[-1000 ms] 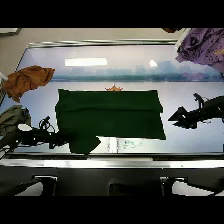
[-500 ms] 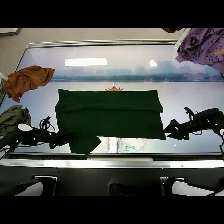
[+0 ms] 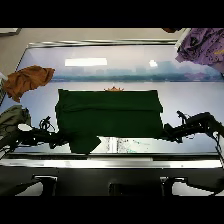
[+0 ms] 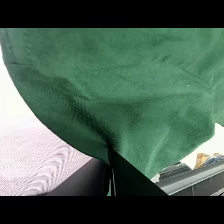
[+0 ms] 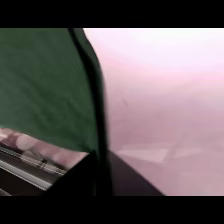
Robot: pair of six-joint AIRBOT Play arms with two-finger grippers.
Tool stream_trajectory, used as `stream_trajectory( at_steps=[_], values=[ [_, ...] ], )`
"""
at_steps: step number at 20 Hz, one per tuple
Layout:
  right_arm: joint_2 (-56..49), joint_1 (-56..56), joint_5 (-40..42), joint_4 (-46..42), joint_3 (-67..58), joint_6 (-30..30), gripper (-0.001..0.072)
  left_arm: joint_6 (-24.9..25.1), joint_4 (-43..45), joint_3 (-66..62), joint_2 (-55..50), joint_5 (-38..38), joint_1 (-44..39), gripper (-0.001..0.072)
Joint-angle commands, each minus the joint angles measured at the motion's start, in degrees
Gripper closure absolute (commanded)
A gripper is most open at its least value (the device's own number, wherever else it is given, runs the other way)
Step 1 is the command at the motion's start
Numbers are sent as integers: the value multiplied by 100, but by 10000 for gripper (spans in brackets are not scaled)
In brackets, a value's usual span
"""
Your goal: Fold the clothes and pants, and hang the long-sleeved shirts on hangers.
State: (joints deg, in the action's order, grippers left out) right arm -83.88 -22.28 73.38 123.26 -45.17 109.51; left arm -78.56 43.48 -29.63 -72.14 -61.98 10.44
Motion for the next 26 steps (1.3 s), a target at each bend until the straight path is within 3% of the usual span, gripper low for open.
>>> stream_trajectory(
  at_steps=[1, 5, 10, 15, 19, 26],
  values=[
    [127, 291, -402, 81, 92, -160, 684, 2, 2, -9, 44, -13, 94, 692],
    [791, 291, -160, -122, -11, -848, 684, -356, 831, -420, 590, -588, 678, 692],
    [1829, 291, 949, -662, -11, -1353, 685, -975, 1947, -654, 2087, -1770, 1029, 692],
    [2879, 291, 1311, -1080, -11, -1707, 685, -1215, 2059, -654, 3598, -2304, 925, 693],
    [2680, 291, 774, -525, -13, -1497, 685, -1165, 1845, -697, 3226, -1832, 608, 693],
    [1458, 293, -535, 227, -568, -994, 684, -745, 1403, -1707, 1117, -691, 376, 693]
  ],
)
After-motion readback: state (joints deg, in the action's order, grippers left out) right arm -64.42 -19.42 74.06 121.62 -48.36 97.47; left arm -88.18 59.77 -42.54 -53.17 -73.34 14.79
